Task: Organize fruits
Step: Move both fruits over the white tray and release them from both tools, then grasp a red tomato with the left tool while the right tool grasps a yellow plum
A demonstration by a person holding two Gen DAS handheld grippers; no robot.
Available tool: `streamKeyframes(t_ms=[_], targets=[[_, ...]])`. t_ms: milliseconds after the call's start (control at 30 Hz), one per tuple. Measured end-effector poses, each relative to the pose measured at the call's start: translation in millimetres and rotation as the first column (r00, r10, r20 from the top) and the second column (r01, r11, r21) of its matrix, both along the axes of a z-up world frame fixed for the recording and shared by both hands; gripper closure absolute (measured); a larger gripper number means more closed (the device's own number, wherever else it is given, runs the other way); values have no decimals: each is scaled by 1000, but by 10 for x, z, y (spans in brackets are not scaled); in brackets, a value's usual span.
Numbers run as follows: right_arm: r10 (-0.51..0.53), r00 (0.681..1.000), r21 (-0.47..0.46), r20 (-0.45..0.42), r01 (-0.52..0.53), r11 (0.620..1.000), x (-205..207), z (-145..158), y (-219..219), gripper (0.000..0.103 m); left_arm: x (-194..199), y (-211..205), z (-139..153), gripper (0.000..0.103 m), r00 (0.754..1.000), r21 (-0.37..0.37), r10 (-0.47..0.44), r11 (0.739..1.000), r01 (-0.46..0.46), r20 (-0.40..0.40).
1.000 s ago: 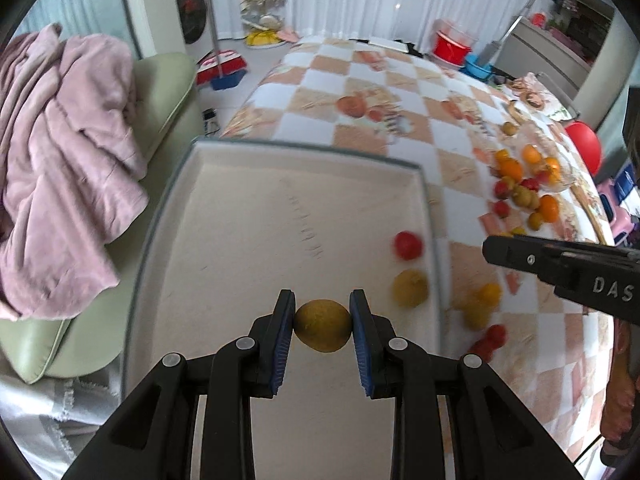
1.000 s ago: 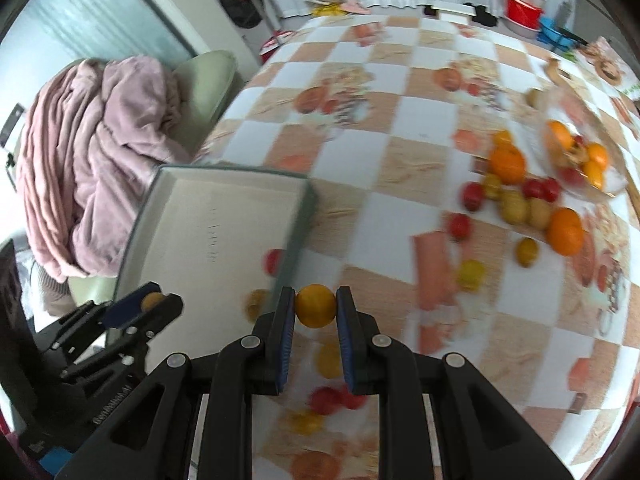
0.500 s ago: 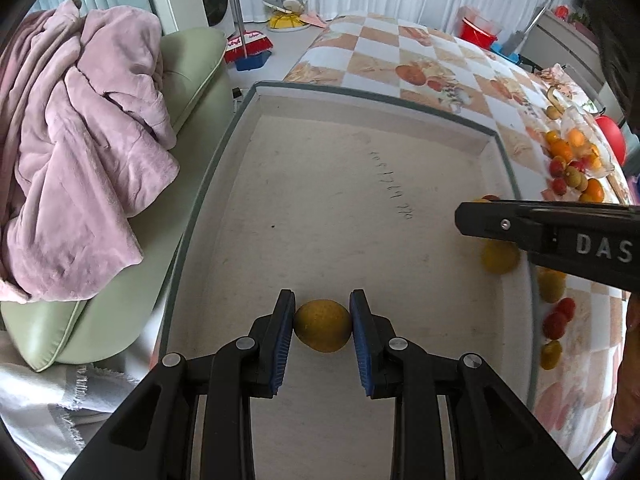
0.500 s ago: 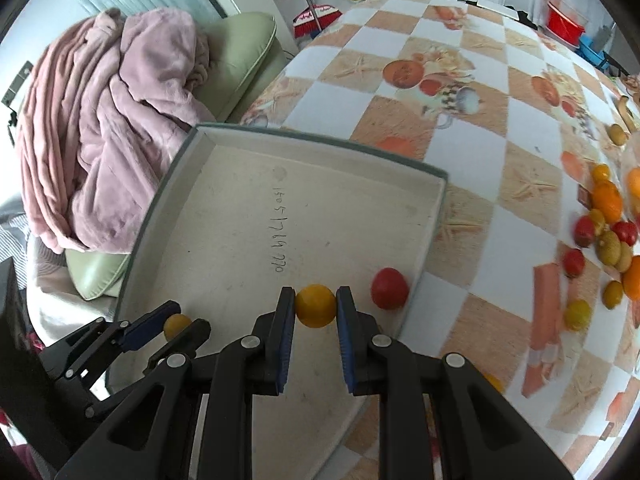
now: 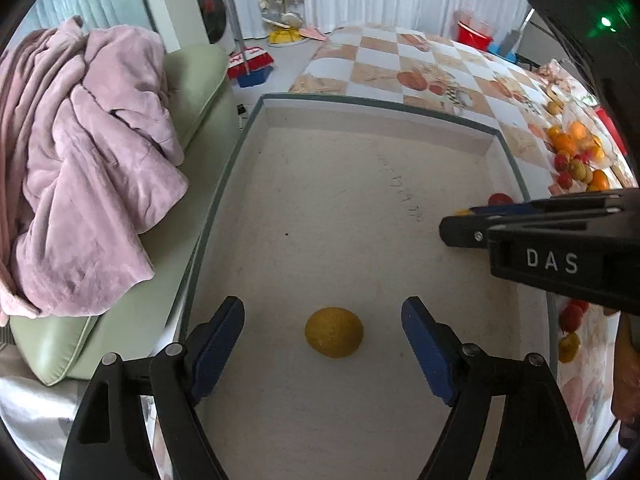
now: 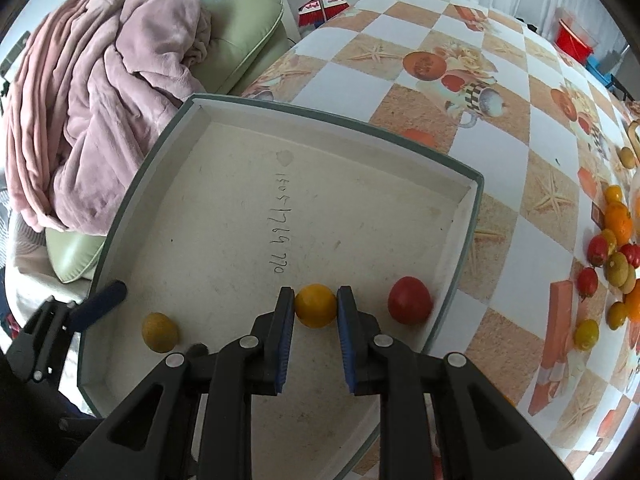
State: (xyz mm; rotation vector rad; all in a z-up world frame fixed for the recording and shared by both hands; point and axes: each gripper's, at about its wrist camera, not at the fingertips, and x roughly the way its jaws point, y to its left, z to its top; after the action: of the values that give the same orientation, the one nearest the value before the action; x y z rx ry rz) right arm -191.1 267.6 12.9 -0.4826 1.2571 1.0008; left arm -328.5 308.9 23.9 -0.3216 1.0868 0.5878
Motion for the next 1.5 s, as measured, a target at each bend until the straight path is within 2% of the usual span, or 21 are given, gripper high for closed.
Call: streamKeyframes(t_ms=[67,100,133,200,367,433,633,833,1033,1300,1500], targets=[[4,1000,5,-10,-4,1000,-8,0,21,73,-2,12,-18,21,1000,-10,-1,1000,1,-9],[7,1000,9,-16,-7,1000,-12,2,28,67,-4,17,-25,21,1000,-16,-2,1000,2,-10],[10,1000,10,-16,-10,1000,-15,3,28,56,-3,19,-29,21,1000,-22,-3,1000,3,-10],[10,1000,7,-2,-10,1000,-26,4,29,41,0,20,-37,21,1000,-32,-7,999,7,-11],[-4,1000,25,-19,4,1000,5,26,-8,41,14,-1,-63,21,999,-56,-46,997,45,-14],[-14,999,44,-29,16,999,27,73,-39,34,9,3,-74,21,998,-80,-60,995,59,-9],[-36,999,104,-38,39,994,107,258,-157,24,-16,43,-17,21,998,-114,-59,992,63,34],[-117,992,134,-42,121,984,278,408,-462,23,-22,76,17,21,999,-126,-36,991,38,24],[-230,971,97,-58,235,967,466,356,-956,23,69,-24,77,21,999,-119,-46,992,44,-15],[-375,925,4,-65,376,927,693,161,-1702,23,475,-375,316,21,988,-83,-152,985,152,1],[-453,890,-14,-50,453,891,934,111,-2066,23,927,-699,441,21,972,-71,-235,969,235,16]])
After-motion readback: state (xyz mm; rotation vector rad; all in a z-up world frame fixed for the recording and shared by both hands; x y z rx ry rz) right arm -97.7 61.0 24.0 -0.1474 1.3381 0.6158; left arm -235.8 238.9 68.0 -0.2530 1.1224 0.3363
